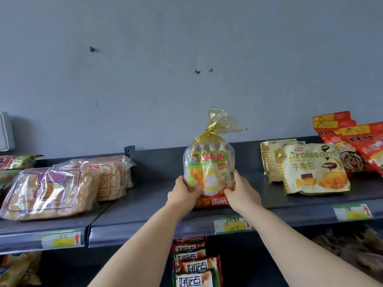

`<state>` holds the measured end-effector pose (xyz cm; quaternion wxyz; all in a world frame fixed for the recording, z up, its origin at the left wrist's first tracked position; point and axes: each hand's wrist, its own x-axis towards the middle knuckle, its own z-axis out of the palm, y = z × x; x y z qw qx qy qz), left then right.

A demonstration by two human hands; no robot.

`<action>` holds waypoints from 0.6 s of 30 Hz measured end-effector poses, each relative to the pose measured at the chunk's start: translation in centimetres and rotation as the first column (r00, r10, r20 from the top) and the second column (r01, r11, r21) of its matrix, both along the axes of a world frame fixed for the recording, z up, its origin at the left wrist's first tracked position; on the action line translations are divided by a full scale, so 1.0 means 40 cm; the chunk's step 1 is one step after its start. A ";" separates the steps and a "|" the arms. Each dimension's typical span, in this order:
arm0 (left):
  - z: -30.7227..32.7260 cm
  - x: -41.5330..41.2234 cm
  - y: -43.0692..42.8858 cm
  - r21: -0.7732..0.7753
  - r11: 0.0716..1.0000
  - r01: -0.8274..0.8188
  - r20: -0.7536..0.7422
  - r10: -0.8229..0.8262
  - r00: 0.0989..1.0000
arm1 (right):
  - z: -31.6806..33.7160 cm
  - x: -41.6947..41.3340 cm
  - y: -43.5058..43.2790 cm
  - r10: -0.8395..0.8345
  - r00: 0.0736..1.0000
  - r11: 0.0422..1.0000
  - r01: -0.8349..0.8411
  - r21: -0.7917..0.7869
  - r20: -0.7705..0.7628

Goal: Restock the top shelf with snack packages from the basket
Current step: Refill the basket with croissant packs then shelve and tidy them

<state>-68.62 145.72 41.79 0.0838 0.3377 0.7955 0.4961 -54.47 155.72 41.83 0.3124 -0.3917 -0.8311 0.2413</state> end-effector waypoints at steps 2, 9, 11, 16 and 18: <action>-0.012 -0.043 0.034 -0.010 0.999 -0.044 -0.077 0.043 0.996 | 0.001 -0.042 0.026 0.011 1.000 1.000 -0.011 -0.006 0.028; -0.018 -0.096 0.107 -0.053 0.995 -0.088 -0.123 0.081 0.989 | 0.003 -0.140 0.079 0.082 0.996 0.994 -0.079 -0.076 0.042; -0.027 -0.099 0.121 -0.095 0.994 -0.045 -0.194 0.025 0.981 | -0.008 -0.167 0.087 0.140 0.989 0.979 -0.132 -0.154 0.045; -0.033 -0.116 0.137 -0.232 0.970 0.070 -0.356 -0.152 0.922 | -0.033 -0.203 0.102 0.195 0.952 0.981 -0.185 -0.064 0.236; -0.029 -0.119 0.137 -0.274 0.958 0.089 -0.363 -0.189 0.913 | -0.042 -0.204 0.103 0.198 0.946 0.980 -0.194 -0.042 0.255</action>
